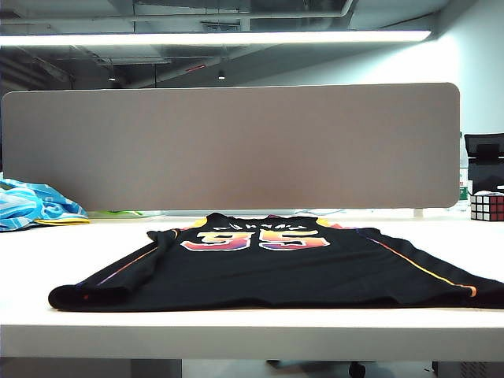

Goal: Fold the bottom side of the basketball jersey horizontally towards the center, about one-third of the way, and then fold the bottom of the basketball jersey up towards the top, creating a neat rectangle.

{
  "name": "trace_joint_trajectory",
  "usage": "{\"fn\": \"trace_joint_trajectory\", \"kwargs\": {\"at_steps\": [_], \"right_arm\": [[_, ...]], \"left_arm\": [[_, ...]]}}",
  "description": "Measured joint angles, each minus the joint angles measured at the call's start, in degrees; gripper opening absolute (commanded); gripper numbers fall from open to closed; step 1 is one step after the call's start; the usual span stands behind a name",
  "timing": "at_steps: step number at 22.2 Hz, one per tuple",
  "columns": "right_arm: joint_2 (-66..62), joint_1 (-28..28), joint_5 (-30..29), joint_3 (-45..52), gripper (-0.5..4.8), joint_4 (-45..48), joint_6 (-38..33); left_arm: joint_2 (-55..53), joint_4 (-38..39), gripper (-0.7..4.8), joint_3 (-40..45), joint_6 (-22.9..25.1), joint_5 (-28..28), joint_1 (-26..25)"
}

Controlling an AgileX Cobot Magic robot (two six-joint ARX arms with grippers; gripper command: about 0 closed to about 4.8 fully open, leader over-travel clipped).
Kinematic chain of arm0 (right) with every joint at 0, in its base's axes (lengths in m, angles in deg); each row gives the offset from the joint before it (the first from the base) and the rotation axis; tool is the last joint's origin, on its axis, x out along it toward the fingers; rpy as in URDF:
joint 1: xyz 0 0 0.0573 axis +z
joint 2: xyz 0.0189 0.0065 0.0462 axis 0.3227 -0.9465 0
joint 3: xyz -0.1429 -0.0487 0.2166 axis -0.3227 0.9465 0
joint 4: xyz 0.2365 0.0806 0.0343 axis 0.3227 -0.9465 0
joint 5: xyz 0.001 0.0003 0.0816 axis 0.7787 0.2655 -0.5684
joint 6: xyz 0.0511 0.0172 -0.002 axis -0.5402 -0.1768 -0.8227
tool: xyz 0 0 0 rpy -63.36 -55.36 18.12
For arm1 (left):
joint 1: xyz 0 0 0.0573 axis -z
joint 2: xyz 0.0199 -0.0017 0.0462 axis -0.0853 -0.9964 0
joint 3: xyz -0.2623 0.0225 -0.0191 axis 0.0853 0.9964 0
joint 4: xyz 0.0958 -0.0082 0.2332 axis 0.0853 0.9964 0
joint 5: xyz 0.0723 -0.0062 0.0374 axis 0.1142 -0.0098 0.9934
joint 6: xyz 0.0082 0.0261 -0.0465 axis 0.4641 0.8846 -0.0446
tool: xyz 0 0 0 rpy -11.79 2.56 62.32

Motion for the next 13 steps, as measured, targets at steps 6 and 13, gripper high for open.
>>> {"fn": "trace_joint_trajectory", "kwargs": {"at_steps": [6,13], "right_arm": [[0.0,0.0,0.0,0.0,-0.01,0.0,0.0],[0.0,0.0,-1.6,0.0,-0.02,0.07,-2.49]], "left_arm": [[0.0,0.0,-0.06,0.0,0.04,0.0,0.0],[0.0,0.31,-0.06,0.0,-3.72,0.0,0.0]]}}
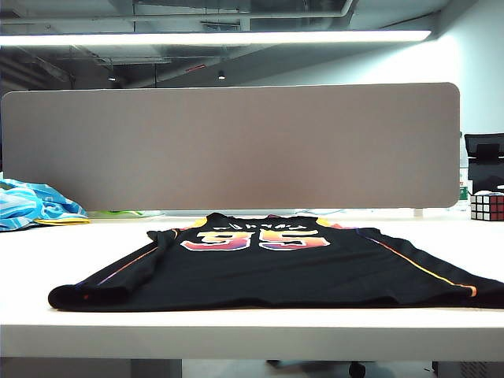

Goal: Fold the bottom side of the basketball jersey horizontally towards the center, about one-third of the way, and then fold the bottom of the basketball jersey up towards the top, creating a neat rectangle.

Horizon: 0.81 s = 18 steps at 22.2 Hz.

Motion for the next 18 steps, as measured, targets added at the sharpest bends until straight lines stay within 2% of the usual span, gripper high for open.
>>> {"fn": "trace_joint_trajectory", "kwargs": {"at_steps": [1,2,3,4,9,12,15,17,18], "right_arm": [[0.0,0.0,-1.14,0.0,-0.03,0.2,-2.19],[-0.02,0.07,-3.21,-0.04,-0.03,0.74,-7.78],[-0.04,0.07,-4.09,-0.2,-0.05,0.68,-10.56],[-0.66,0.07,-5.22,-1.18,-0.05,0.09,-14.16],[-6.08,0.11,-6.25,-7.13,-0.05,-0.33,-16.24],[-18.86,0.11,-6.23,-15.37,-0.05,-4.26,-16.13],[-32.98,0.13,-7.43,-23.23,-0.03,-10.4,-12.92],[-44.02,0.26,-8.83,-30.18,0.06,-16.7,-8.9],[-50.07,0.15,-8.87,-33.94,0.35,-20.28,-6.16]], "left_arm": [[0.0,-0.24,-0.06,0.0,-3.19,0.11,0.0],[-0.02,-0.79,-0.06,-0.09,-11.08,1.07,0.0],[-0.15,-0.24,-0.06,-0.61,-14.73,1.4,-0.02],[-0.57,3.45,-0.06,-2.69,-18.91,1.49,-0.02],[-4.81,12.33,-0.06,-7.8,-21.68,0.13,-0.07],[-16.57,13.51,-0.06,-12.9,-21.81,-4.28,-0.31],[-29.57,13.49,-0.06,-17.11,-21.33,-9.07,-1.07],[-39.65,15.17,-0.06,-20.26,-20.85,-15.1,-3.17],[-45.86,15.82,-0.03,-22.49,-20.41,-19.93,-4.74]]}}
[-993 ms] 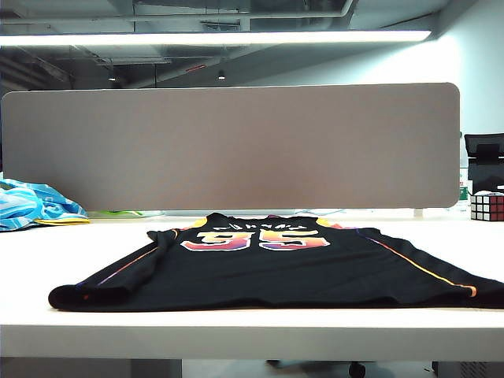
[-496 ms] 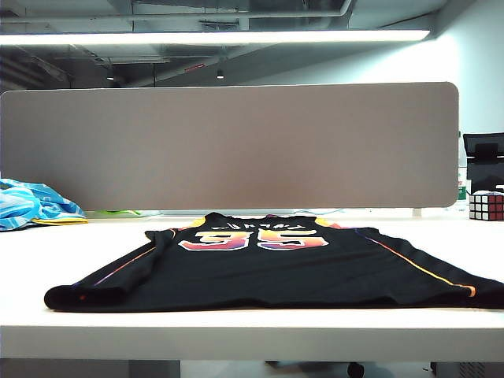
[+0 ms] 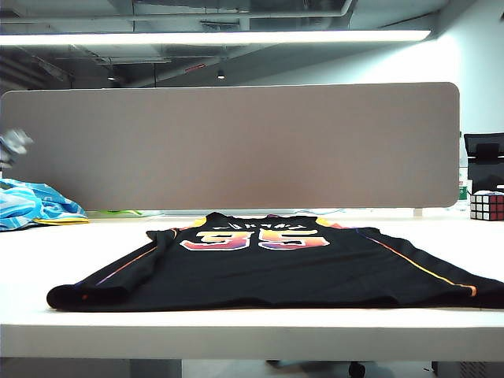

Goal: Fold the bottom side of the basketball jersey horizontally towards the center, about one-third of the way, and then fold the bottom of the basketball jersey up towards the top, creating a neat rectangle.

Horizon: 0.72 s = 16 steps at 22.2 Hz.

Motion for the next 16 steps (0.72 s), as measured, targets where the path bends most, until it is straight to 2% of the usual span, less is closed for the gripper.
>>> {"fn": "trace_joint_trajectory", "kwargs": {"at_steps": [1,2,4,5,7,8,9,12,16], "right_arm": [[-3.91,-0.13,-0.22,-2.25,0.65,-3.06,2.03],[-6.58,-0.15,-1.07,-3.72,0.99,-4.59,2.95],[-12.59,-0.22,-4.04,-5.62,1.34,-5.7,4.17],[-13.64,-0.26,-4.46,-5.62,1.52,-6.21,4.26],[-16.02,-0.2,-5.86,-5.64,2.03,-6.99,4.52],[-17.2,-0.2,-6.21,-5.64,2.54,-7.06,4.55],[-19.41,-0.28,-6.8,-5.64,2.83,-7.93,4.57],[-22.77,-0.31,-7.61,-5.62,2.88,-9.05,4.55],[-27.71,-0.2,-10.36,-5.64,2.88,-9.05,4.52]], "left_arm": [[-6.38,0.2,0.18,-2.23,0.66,-4.33,-1.16],[-10.19,0.63,1.44,-3.41,1.49,-6.8,-1.86],[-17.38,3.02,3.07,-5.81,3.74,-11.1,-2.49],[-19.5,3.5,3.45,-6.58,4.39,-12.26,-2.4],[-23.63,3.43,3.55,-7.67,5.55,-14.27,-2.34],[-24.52,3.58,3.55,-7.72,5.84,-14.78,-2.34],[-25.57,3.87,3.55,-7.69,6.27,-15.32,-2.34],[-26.23,4.68,3.54,-7.72,6.27,-15.1,-2.34],[-26.38,4.92,3.55,-7.74,6.23,-14.43,0.35]]}}
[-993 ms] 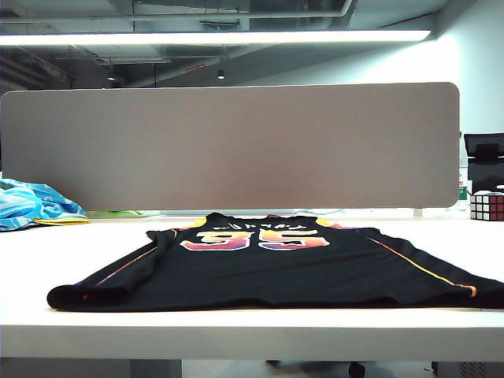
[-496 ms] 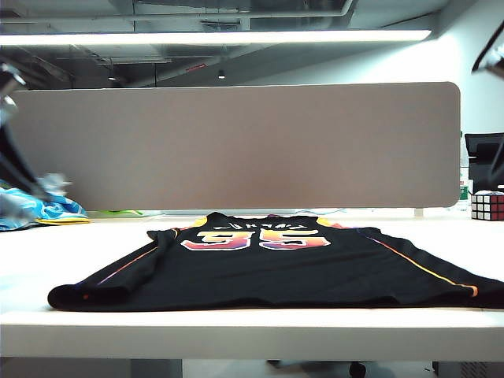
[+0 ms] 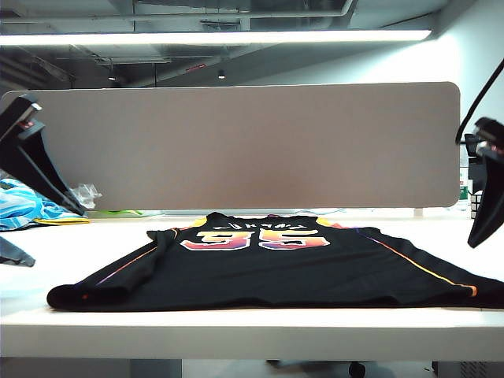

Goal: Fold the bottom side of the basketball jersey horizontally towards the center, about one-third of the way, and then fold the bottom of the basketball jersey up towards the top, creating a neat rectangle.

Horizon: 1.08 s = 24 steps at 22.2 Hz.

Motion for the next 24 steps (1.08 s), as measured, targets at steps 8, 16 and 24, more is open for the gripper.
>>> {"fn": "trace_joint_trajectory", "kwargs": {"at_steps": [8,16,24], "right_arm": [[-2.45,0.02,-3.15,0.02,2.88,-0.5,-0.04],[-2.45,1.18,-6.23,0.02,2.87,-1.38,-0.09],[-4.46,2.84,-7.69,0.37,2.87,-1.07,-0.42]], "left_arm": [[-3.06,0.68,3.55,-0.07,0.04,2.86,3.04],[-8.35,-3.1,3.44,-0.66,0.07,-0.24,7.37],[-10.49,-5.64,3.42,-0.96,0.04,-0.96,9.53]]}}
